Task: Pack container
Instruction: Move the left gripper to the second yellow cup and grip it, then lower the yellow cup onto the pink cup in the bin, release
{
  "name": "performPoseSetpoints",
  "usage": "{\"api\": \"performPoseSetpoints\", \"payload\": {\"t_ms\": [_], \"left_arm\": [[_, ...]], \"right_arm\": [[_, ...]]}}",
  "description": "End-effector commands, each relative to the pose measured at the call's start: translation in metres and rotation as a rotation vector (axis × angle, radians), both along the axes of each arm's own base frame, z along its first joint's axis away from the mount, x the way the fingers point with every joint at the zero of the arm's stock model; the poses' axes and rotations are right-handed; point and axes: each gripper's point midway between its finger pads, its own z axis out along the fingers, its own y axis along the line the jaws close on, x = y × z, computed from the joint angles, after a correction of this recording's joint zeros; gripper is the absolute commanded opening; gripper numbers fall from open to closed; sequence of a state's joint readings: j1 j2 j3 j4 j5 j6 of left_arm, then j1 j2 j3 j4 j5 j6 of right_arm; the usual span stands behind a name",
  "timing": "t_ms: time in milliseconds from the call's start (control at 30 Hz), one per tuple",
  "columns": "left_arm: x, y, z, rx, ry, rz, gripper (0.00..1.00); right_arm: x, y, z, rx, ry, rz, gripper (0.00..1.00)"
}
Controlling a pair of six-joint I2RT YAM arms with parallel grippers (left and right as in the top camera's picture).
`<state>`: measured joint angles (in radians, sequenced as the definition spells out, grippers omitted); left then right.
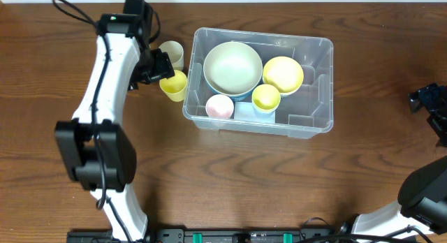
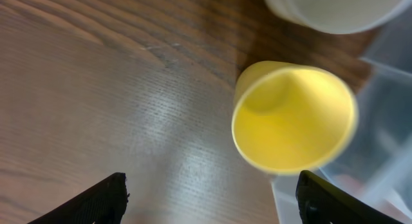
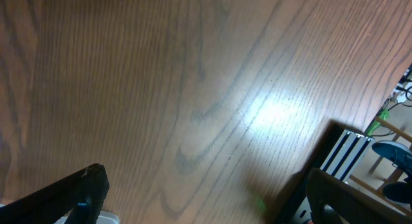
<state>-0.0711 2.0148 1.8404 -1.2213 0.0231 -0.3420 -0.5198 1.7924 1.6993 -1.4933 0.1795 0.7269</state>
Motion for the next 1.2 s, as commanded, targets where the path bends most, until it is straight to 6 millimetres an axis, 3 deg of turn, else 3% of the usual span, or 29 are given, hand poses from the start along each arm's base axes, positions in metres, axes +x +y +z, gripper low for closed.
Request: {"api": "performPoseSetpoints", "payload": {"t_ms": [0, 200, 233, 267, 367, 433, 767, 867, 967, 1167], "left_arm": [[-0.001, 0.003, -0.03, 0.01, 0.073, -0.004, 0.84], [-0.004, 0.005, -0.062, 0.015, 0.156, 0.001, 0.82], [-0.004, 0.005, -0.065, 0.016, 0.165, 0.001, 0.77], [-0.005, 0.005, -0.068, 0.016, 0.172, 0.001, 0.7], [-0.005, 0.005, -0.069, 0.017, 0.175, 0.001, 0.24], [-0.005, 0.005, -0.069, 0.017, 0.175, 0.001, 0.09], [-0.011, 0.008, -0.066, 0.017, 0.195, 0.006, 0.06], [-0.012, 0.018, -0.051, 0.012, 0.171, 0.035, 0.06], [-0.01, 0.035, -0.022, 0.007, 0.094, 0.082, 0.06], [-0.024, 0.063, 0.074, 0.001, -0.155, 0.18, 0.06]], "right_arm": [[-0.002, -0.003, -0.001, -0.01, 0.006, -0.016, 0.99], [-0.002, -0.003, -0.001, -0.01, 0.006, -0.016, 0.99], [-0.002, -0.002, -0.001, -0.009, 0.006, -0.016, 0.99], [-0.002, -0.002, -0.001, -0.009, 0.006, -0.016, 0.99], [-0.002, -0.002, -0.001, -0.009, 0.006, -0.016, 0.99], [-0.002, -0.002, -0.001, -0.009, 0.006, -0.016, 0.99], [-0.002, -0.002, -0.001, -0.009, 0.006, -0.016, 0.99], [-0.002, -0.002, -0.001, -0.009, 0.006, -0.016, 0.99], [-0.002, -0.002, -0.001, -0.009, 0.006, -0.016, 0.99], [-0.002, -0.002, -0.001, -0.009, 0.006, -0.016, 0.99]]}}
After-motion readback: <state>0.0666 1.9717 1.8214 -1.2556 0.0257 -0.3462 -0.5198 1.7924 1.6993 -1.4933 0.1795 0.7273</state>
